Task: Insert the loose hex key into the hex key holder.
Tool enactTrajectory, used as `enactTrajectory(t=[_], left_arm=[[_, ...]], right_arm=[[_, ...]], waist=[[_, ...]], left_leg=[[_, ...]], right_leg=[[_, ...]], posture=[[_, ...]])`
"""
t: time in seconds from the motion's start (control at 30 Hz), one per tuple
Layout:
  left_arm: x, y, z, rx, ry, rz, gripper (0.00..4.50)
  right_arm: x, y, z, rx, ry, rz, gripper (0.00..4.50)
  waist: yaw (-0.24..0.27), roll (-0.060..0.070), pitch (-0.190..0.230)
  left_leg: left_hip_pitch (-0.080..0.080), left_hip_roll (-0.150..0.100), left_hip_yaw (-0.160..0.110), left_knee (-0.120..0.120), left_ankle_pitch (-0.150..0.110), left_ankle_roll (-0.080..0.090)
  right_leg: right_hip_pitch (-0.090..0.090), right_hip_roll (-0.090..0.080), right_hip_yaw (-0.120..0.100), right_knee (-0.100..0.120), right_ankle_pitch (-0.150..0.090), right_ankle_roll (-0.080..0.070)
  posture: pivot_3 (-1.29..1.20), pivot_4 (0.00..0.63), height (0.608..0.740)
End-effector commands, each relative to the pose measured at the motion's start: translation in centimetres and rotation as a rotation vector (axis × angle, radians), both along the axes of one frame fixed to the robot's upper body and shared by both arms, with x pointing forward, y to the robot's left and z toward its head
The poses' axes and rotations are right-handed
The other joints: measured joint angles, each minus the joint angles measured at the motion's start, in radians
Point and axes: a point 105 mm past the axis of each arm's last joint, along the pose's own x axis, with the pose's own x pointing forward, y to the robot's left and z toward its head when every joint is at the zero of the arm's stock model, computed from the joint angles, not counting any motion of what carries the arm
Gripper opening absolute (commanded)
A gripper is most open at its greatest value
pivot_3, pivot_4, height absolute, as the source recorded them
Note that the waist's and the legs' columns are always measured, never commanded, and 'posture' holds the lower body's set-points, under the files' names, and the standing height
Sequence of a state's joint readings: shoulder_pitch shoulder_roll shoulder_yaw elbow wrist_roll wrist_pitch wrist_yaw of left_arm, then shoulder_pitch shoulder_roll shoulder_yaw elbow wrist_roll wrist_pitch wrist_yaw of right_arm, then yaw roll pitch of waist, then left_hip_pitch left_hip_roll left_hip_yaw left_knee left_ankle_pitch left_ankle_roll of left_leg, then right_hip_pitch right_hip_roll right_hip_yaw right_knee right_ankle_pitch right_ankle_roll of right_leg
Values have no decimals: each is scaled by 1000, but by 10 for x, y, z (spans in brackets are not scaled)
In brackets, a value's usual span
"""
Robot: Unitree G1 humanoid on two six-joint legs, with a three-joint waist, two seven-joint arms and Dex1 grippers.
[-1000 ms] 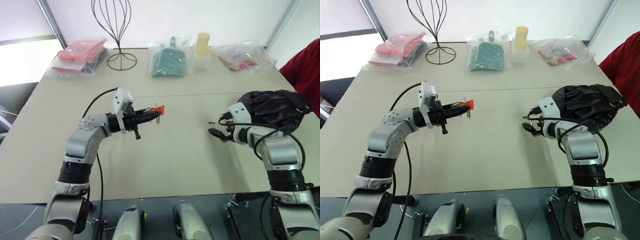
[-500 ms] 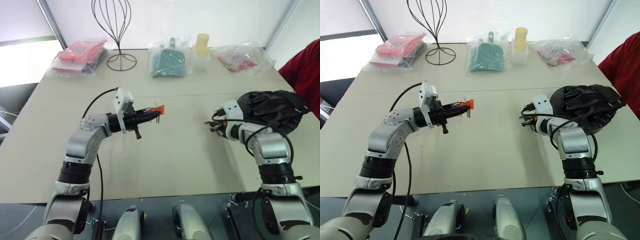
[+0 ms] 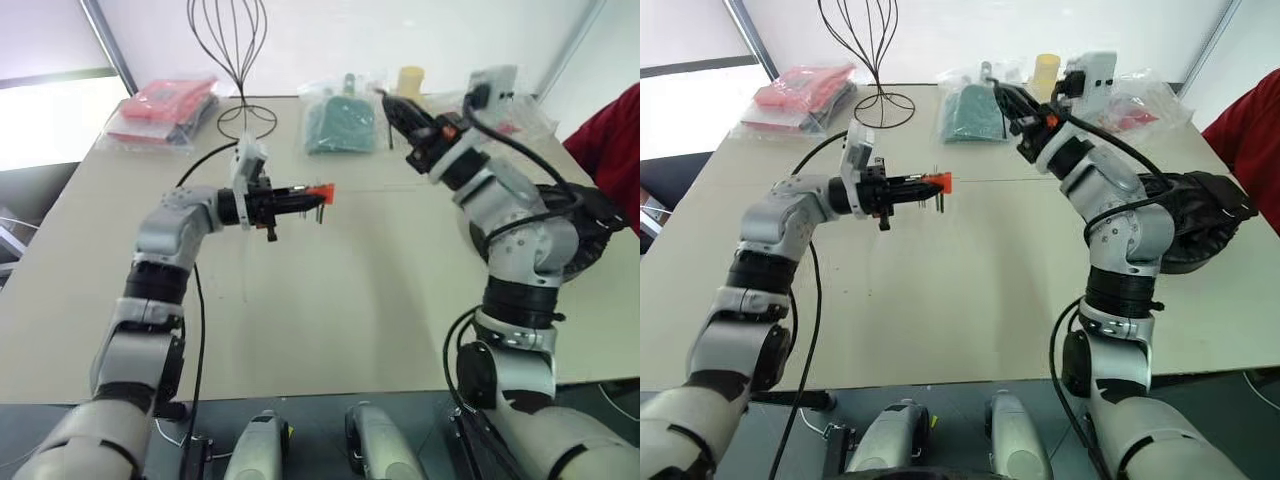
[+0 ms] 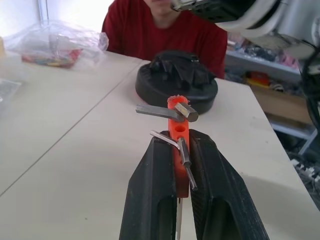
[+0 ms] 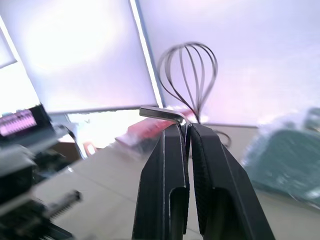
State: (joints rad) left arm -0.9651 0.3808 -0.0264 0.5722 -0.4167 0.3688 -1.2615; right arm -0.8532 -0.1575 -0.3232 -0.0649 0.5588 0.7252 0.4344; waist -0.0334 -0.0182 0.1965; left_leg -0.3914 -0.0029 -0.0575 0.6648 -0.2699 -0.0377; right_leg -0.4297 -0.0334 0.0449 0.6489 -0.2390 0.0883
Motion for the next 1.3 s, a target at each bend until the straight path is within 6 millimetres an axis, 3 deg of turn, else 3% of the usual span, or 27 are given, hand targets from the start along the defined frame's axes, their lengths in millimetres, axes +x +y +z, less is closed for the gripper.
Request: enactTrajectory(t=[0.03, 0.27, 0.5, 0.8, 1.03, 1.3], left_arm=[[6, -10, 12, -8, -58, -33, 0], [7, -25, 30, -33, -129, -81, 0], [-1, -33, 35, -51, -146, -127, 0], [0, -31, 34, -53, -144, -106, 0], [5, -26, 18, -22, -117, -80, 0], [6, -26, 26, -48, -127, -73, 0]], right_arm=[[-6, 3, 12, 63, -51, 9, 28], [-13, 24, 2, 70, -57, 30, 28], [-14, 28, -2, 76, -51, 37, 28], [-13, 29, -3, 78, -53, 39, 28], [-14, 27, 3, 90, -74, 30, 28], [-13, 26, -2, 82, -63, 25, 28]], waist=[[1, 0, 0], [-10, 0, 0], [-11, 1, 0], [-10, 1, 0], [-11, 1, 0], [-11, 1, 0]], left_leg=[[-1, 0, 0, 0, 0, 0], [-1, 0, 0, -2, 0, 0], [-1, 0, 0, -2, 0, 0], [-1, 0, 0, -2, 0, 0], [-1, 0, 0, -2, 0, 0], [-1, 0, 0, -2, 0, 0]], right_leg=[[0, -1, 0, 0, 0, 0], [-2, 0, 0, 0, 0, 0], [-3, 0, 1, 2, 0, 0], [-3, 0, 1, 1, 0, 0], [-3, 0, 1, 1, 0, 0], [-3, 0, 1, 1, 0, 0]], posture=[[0, 150, 740], [0, 150, 740], [0, 150, 740], [0, 150, 740], [0, 150, 740], [0, 150, 740]])
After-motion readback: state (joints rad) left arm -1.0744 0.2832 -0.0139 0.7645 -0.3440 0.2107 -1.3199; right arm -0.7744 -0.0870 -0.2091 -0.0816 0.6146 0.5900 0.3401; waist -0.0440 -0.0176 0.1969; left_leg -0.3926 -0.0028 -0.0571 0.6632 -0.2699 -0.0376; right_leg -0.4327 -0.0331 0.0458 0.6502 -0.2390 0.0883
